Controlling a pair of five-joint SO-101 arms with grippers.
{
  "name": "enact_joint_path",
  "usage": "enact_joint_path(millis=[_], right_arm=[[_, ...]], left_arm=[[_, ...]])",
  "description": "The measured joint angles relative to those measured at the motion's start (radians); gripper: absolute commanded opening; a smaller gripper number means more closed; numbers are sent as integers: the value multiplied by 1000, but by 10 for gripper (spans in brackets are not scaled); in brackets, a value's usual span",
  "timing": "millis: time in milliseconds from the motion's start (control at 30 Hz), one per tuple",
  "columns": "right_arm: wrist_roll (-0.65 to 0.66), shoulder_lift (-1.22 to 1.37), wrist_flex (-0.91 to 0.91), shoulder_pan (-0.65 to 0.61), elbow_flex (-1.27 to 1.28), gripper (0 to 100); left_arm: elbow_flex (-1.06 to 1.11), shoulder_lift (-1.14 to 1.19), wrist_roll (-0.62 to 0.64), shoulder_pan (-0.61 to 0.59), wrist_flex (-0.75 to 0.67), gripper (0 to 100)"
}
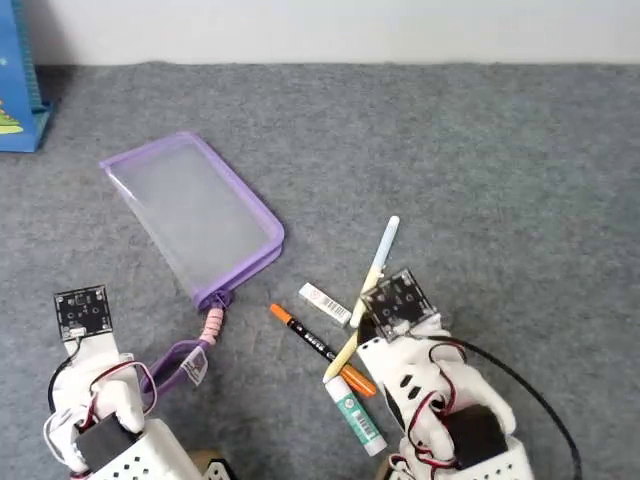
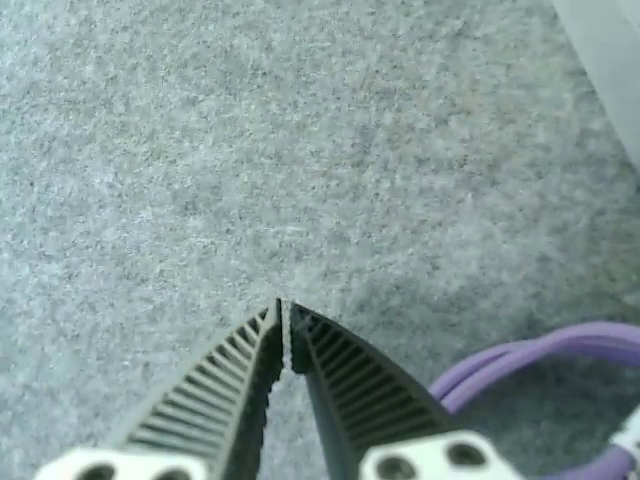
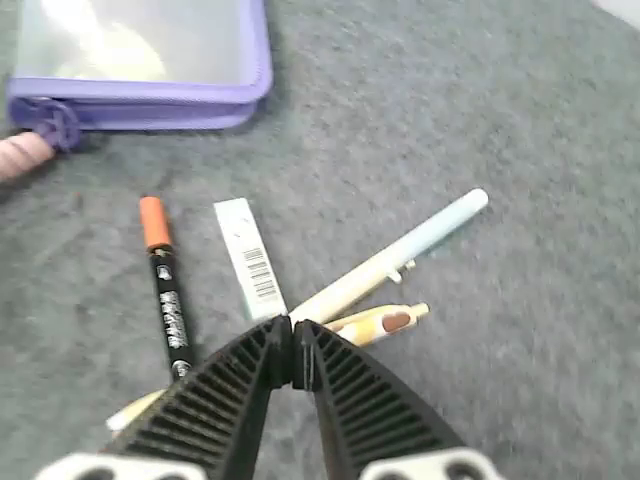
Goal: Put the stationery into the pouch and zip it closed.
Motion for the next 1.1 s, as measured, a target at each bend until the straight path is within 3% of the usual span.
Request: enact_joint_path(millis=[333,567,800,1100], right_arm=[[-301,775,-8,-241,-465,151],[-425,1223,-253,-336,-595,148],[-534,1456,-497,-410,-601,151],[-658,1616,-523,-488,-781,151]], left_arm=[[0,0,0,0,0,13],[0,0,0,0,0,13],[0,0,0,0,0,13],[0,0,0,0,0,13]])
